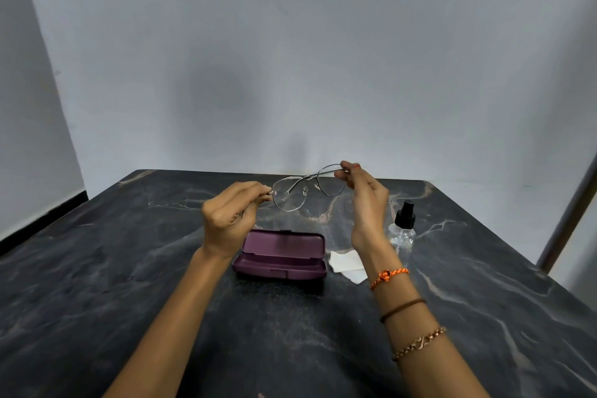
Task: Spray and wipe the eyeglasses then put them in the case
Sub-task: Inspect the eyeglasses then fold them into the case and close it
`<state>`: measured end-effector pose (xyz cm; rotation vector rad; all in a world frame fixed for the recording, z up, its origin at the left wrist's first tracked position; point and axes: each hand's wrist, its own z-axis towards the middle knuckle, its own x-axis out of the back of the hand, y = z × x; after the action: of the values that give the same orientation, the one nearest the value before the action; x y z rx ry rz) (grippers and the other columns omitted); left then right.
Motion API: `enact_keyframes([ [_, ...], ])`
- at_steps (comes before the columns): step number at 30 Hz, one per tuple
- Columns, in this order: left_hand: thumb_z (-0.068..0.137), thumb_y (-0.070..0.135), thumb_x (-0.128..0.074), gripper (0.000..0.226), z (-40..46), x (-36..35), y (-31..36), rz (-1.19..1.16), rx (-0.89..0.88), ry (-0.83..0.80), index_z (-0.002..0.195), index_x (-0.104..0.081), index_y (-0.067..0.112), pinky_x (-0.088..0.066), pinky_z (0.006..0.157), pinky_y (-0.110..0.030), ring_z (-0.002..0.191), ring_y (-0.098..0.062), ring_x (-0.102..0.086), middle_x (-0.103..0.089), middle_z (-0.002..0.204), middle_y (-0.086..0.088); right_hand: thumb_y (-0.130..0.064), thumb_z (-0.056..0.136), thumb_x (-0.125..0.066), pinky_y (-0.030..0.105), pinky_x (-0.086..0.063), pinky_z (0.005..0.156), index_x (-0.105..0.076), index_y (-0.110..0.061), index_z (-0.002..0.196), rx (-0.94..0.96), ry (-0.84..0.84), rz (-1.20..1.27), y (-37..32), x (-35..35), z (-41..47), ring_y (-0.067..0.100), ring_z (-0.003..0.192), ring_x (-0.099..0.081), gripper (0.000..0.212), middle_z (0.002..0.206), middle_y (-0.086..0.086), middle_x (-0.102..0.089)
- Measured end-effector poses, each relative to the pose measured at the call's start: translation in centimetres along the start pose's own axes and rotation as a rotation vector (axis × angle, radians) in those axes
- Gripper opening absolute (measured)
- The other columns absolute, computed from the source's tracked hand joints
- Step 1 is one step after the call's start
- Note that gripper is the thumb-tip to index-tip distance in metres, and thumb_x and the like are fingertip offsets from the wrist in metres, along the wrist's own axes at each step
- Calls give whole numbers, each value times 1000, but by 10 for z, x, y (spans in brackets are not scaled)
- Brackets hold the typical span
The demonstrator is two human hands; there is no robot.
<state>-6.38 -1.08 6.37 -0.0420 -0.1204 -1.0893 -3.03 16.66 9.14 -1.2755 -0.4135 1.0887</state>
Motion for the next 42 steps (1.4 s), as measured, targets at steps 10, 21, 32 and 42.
enact_keyframes([
  [10,69,-14,-69,6,-4,0,-2,-18,23,11,75,-68,-14,-48,79,-8,71,-15,-61,-68,71,-22,-25,94,-46,15,-33,76,-67,-12,85,-95,-68,-30,5,0,-2,6,88,-59,26,90,5,-68],
  [21,73,-7,-68,7,-10,-6,-6,-35,33,8,76,-68,-14,-47,82,-8,74,-15,-61,-69,72,-22,-25,93,-48,19,-34,77,-65,-22,76,-100,-46,60,10,6,-6,-13,63,-60,25,57,-18,-69],
  [32,64,-27,-66,23,-15,-6,-12,-173,259,87,83,-66,-14,-51,72,-10,79,6,-62,-64,84,-12,-24,91,-50,22,-38,64,-66,-21,79,-211,-93,166,24,8,-10,-6,63,-63,20,61,-12,-71],
  [42,68,-12,-67,30,-17,-13,-14,-535,601,229,89,-72,9,-53,72,-14,78,-5,-65,-72,81,16,-22,92,-49,22,-38,68,-66,-21,81,-248,-127,147,39,3,-14,-2,79,-62,20,63,-13,-72],
])
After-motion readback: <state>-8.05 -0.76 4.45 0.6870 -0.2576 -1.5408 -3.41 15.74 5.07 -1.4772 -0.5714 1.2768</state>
